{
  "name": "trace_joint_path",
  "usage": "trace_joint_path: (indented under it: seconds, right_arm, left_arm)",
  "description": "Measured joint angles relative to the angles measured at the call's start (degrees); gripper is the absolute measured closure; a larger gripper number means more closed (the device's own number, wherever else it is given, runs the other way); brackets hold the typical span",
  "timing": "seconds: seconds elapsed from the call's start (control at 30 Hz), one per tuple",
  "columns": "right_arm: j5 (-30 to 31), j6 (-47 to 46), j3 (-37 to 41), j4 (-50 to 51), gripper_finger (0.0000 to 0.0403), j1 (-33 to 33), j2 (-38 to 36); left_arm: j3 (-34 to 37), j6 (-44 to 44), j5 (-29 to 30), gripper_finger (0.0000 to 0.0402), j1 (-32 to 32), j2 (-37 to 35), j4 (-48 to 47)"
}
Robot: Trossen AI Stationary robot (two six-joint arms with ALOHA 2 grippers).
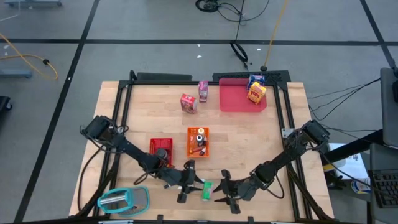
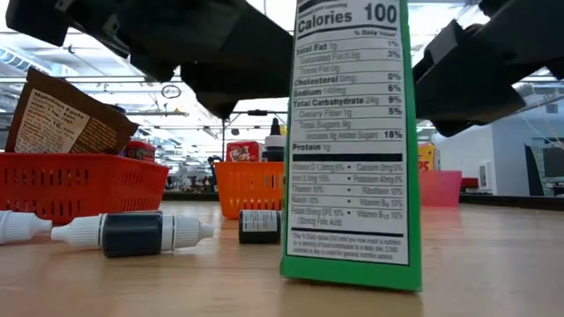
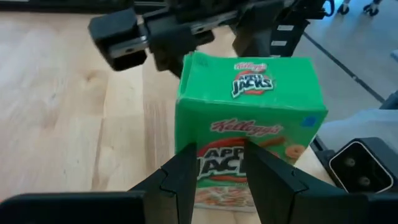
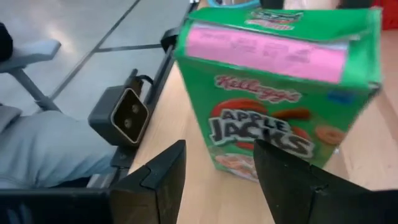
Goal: Pick & Place Kitchen Items
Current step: Put the green cereal box into the light red bin
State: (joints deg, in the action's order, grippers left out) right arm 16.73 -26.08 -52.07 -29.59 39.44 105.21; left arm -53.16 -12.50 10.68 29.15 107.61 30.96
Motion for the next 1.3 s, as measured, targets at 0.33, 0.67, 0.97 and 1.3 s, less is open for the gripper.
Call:
trace_joint_path:
  seconds: [0.33,0.67,0.97,1.3]
  right_arm:
    - [2.5,1.1,0.0,4.4,0.022,-0.1,-0.9]
    - [10.0,3.7,0.0,11.9,0.022,-0.4,-5.2]
    - [8.5,6.6,0.0,8.0,0.022,-1.8,-4.7]
    - [8.1,7.9,0.0,5.6,0.025,-1.9,-4.6]
  left_arm:
    - [0.0,-0.1,-1.8,0.0268,0.2,0.0,0.5]
    - [0.0,0.0,-1.9,0.0268,0.2,0.0,2.0]
    - [0.0,0.4,-1.9,0.0268,0.1,0.0,3.7]
    - [0.0,0.8,-1.7,0.0268,0.1,0.0,5.4]
